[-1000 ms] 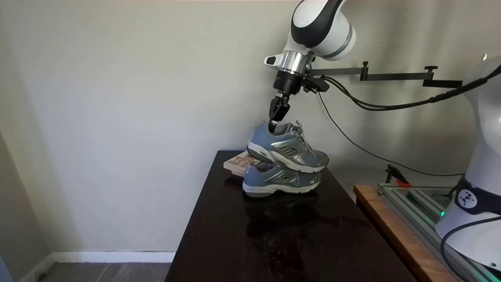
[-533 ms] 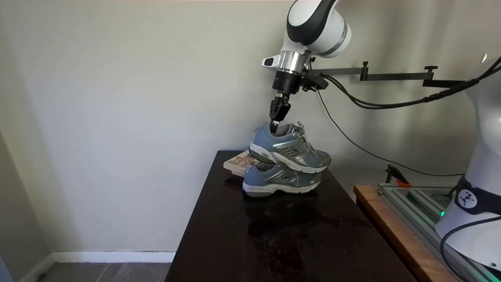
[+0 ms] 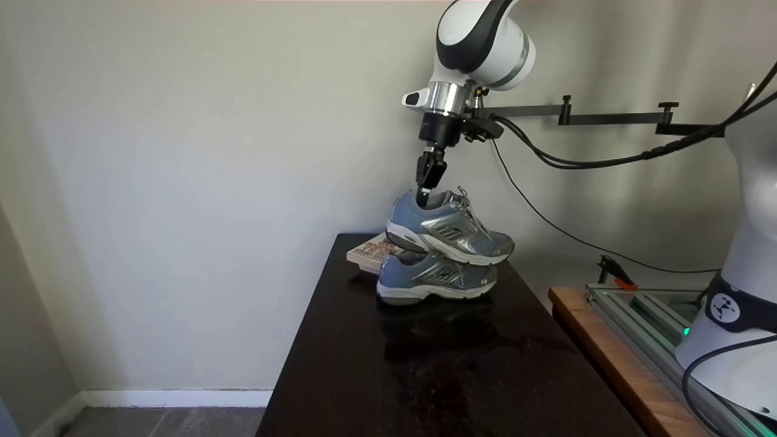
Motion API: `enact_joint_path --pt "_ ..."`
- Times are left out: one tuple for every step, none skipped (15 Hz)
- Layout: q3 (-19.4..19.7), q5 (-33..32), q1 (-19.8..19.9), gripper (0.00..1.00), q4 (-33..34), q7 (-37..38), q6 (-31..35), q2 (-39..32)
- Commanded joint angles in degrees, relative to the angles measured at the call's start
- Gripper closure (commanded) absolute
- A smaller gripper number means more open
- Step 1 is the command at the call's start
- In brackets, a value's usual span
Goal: Place the shoe on top of the other shoe
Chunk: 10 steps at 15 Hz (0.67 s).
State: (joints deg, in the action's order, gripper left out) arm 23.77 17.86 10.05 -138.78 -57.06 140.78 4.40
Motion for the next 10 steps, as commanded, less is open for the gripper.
enact_joint_path --pt "-1.6 1.3 2.1 0.98 3.1 -1.3 -1.7 -2.2" --pt "-1.8 1.1 2.3 0.98 3.6 -1.2 -1.7 -2.7" --pt "-2.1 1.0 2.6 0.98 4.1 -0.9 -1.5 -3.3" --pt "-2.5 1.1 2.7 0.98 4.4 -0.7 -1.5 -3.8" --pt "-3.0 0.7 2.8 0.98 4.7 -0.2 -1.3 -4.5" --pt "-3.4 0.8 2.9 0.98 5.0 -0.2 -1.2 -5.0" --pt "-3.9 0.7 3.0 0.98 5.2 0.0 -1.2 -5.5" --pt "-4.3 0.7 3.2 0.98 5.4 0.1 -1.0 -6.0" --pt "-4.7 0.5 3.3 0.98 5.6 0.2 -1.1 -6.4" --pt "-5.0 0.2 3.5 0.98 5.8 0.5 -0.9 -6.7"
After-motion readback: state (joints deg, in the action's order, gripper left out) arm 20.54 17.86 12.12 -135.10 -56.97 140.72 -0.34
